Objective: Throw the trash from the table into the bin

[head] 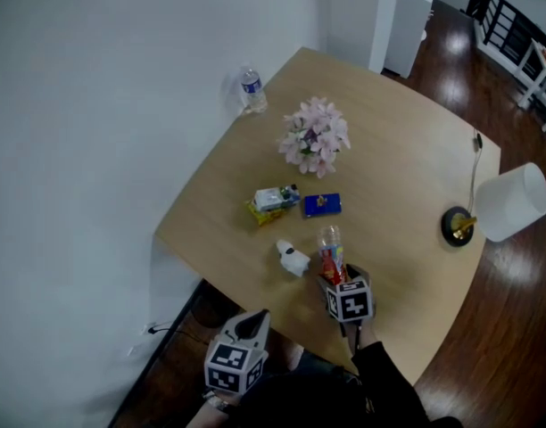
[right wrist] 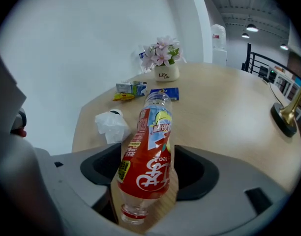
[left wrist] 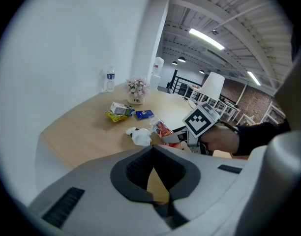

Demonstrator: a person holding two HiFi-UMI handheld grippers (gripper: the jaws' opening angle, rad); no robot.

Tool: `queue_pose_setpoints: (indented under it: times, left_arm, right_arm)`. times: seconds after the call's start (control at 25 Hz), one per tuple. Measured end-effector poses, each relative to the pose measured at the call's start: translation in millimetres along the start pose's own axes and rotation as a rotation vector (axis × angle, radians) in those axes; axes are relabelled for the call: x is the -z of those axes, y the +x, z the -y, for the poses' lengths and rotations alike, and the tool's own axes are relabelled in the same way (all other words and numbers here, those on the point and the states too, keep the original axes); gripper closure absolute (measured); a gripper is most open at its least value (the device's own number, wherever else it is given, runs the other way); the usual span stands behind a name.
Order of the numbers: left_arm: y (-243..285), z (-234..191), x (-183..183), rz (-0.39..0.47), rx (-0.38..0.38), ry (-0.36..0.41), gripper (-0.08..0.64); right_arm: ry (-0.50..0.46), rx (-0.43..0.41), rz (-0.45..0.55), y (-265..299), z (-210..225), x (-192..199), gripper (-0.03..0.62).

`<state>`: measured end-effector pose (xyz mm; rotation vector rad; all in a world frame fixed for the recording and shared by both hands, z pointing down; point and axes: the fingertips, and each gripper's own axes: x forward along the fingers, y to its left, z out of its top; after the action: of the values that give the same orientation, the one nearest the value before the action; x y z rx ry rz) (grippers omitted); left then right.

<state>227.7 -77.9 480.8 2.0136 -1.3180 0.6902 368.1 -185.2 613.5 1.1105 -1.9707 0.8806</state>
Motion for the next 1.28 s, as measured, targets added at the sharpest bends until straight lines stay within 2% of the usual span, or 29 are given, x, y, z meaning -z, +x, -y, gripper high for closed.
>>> queue_pose_setpoints:
  times: [0.28, 0.52, 0.64, 0.76, 0.92, 1.12, 1.28]
  left_arm:
    - [-12.5, 9.3, 3.7, 0.018, 0.041, 0.011, 0.554]
    - [-32.0, 9.2, 9.9, 0.06, 0.062, 0.015, 0.554]
    - [-51.0, 1.9, 15.9, 0.092, 0.057, 0.008, 0.554]
    - [-75.2, -12.2, 26.4, 0.135, 0.039, -0.015, 0.554]
    - [-115.6, -33.9, 52.9, 0.2, 0.011, -0.073, 0.555]
    - [-165.8, -65.9, 111.1, 0.255, -0.095, -0.184, 0.555]
    - [-201.2, -91.9, 156.7, 0.275, -0.154, -0.268, 0.555]
  right_arm:
    - [0.024, 0.005, 0.002, -9.3, 5.7, 6.1, 0.275]
    - [0.058, 0.005, 0.071, -43.9, 9.9, 6.1, 0.284]
    - [0.073, -0.017, 0.114, -69.0, -2.8, 5.5, 0.284]
    - [0.035, -0.066, 0.163, -97.9, -38.2, -0.9, 0.284]
    - [-0.071, -0.156, 0.182, -123.9, -108.9, -2.1, 0.284]
    - [-0.241, -0.297, 0.121, -113.8, -207.7, 22.0, 0.284]
    - [-0.342, -0.374, 0.05, -101.9, -280.1, 52.9, 0.284]
